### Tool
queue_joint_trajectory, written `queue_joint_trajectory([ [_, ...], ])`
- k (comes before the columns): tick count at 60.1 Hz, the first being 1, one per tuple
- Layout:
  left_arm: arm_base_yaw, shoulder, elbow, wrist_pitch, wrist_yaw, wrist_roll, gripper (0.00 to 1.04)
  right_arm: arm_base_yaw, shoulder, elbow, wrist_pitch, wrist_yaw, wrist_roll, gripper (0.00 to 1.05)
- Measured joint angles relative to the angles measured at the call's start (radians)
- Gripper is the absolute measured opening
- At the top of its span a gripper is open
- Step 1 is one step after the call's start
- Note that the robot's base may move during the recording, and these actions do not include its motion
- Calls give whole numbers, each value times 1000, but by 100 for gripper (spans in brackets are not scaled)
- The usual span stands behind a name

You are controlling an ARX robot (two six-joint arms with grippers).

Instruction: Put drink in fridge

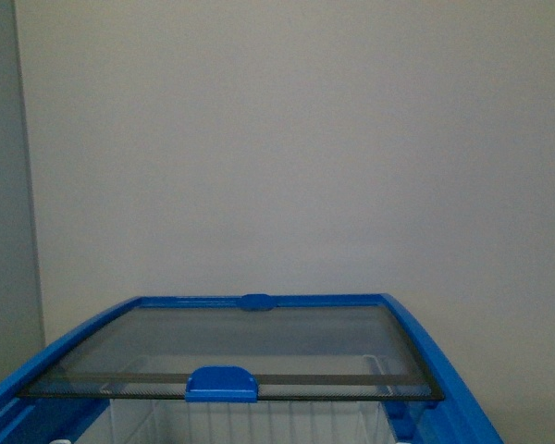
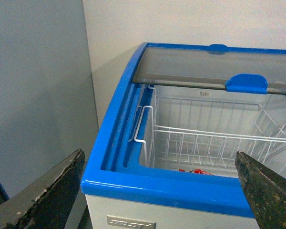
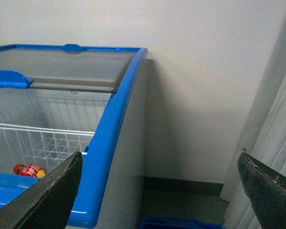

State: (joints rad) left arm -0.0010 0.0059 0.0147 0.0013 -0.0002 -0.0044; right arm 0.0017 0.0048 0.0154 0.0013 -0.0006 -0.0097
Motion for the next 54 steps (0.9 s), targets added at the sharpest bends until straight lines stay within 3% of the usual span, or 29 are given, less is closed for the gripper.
queue_joint_trajectory([
  [54, 0, 0, 0, 0, 0, 0, 97, 0, 0, 0, 0, 0, 0, 97],
])
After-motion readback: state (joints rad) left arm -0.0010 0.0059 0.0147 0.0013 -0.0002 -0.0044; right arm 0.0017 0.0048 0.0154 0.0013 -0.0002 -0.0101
